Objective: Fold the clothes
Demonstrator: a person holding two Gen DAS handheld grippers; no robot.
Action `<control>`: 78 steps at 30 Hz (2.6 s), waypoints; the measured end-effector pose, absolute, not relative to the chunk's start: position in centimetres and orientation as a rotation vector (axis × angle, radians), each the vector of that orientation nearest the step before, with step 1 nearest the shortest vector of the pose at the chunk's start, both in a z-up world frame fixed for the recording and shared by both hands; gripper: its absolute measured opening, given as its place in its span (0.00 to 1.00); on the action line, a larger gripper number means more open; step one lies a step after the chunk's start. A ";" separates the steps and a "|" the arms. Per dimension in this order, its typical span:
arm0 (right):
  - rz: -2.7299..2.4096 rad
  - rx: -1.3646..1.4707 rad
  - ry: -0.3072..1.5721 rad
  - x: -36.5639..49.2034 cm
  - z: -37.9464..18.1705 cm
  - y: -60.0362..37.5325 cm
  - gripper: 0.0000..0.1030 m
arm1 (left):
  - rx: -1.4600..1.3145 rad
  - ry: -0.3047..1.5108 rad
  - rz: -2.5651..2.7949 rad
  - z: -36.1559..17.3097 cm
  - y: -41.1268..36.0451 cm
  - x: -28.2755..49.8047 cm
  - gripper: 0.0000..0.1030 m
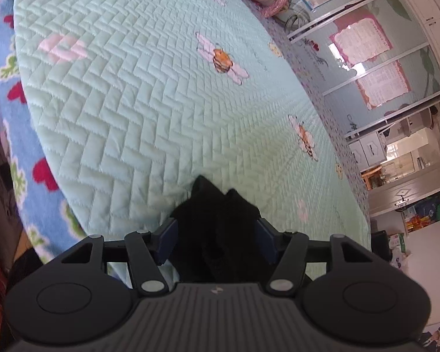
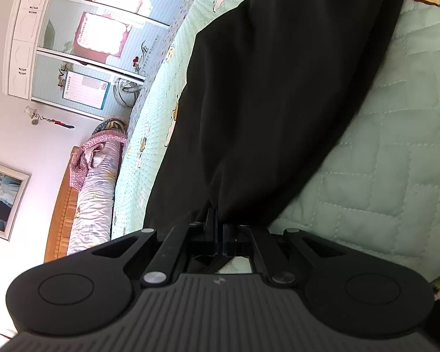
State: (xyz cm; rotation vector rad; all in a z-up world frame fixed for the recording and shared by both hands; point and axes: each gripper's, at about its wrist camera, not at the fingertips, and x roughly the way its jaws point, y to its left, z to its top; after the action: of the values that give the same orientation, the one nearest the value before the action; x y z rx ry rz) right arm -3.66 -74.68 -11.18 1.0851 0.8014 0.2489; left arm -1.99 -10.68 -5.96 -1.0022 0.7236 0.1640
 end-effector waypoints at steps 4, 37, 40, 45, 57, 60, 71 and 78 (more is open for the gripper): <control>0.251 1.091 0.805 -3.6 -11.2 -74.8 0.04 | -0.986 0.750 0.136 -6.0 -12.2 -1.9 0.59; 0.260 1.095 0.825 -3.7 -11.2 -74.6 0.05 | -0.743 0.780 0.283 -5.3 -11.3 0.0 0.62; 0.262 1.099 0.827 -3.8 -11.2 -74.7 0.05 | -0.649 0.751 0.312 -3.2 -11.9 -0.5 0.63; 0.268 1.102 0.828 -3.7 -11.3 -74.9 0.05 | -0.398 0.677 0.214 -0.3 -15.6 0.5 0.68; 0.269 1.095 0.840 -3.3 -11.4 -75.1 0.05 | 0.301 0.064 0.201 4.2 -27.5 -4.6 1.00; 0.264 1.093 0.838 -3.3 -11.4 -75.0 0.05 | 0.359 0.074 0.138 4.1 -28.1 -4.3 1.00; 0.264 1.088 0.841 -3.2 -11.4 -75.0 0.05 | 0.129 0.322 0.012 0.3 -24.8 -0.8 0.00; 0.270 1.043 0.832 -3.4 -10.6 -74.9 0.08 | 0.360 0.358 0.080 -3.1 -26.1 0.1 0.00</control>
State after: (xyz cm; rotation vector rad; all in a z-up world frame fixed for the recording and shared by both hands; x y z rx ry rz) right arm -3.37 -74.92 -10.60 1.0433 0.8320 0.2703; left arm 0.08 -26.11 -3.14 0.3599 0.3582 0.0800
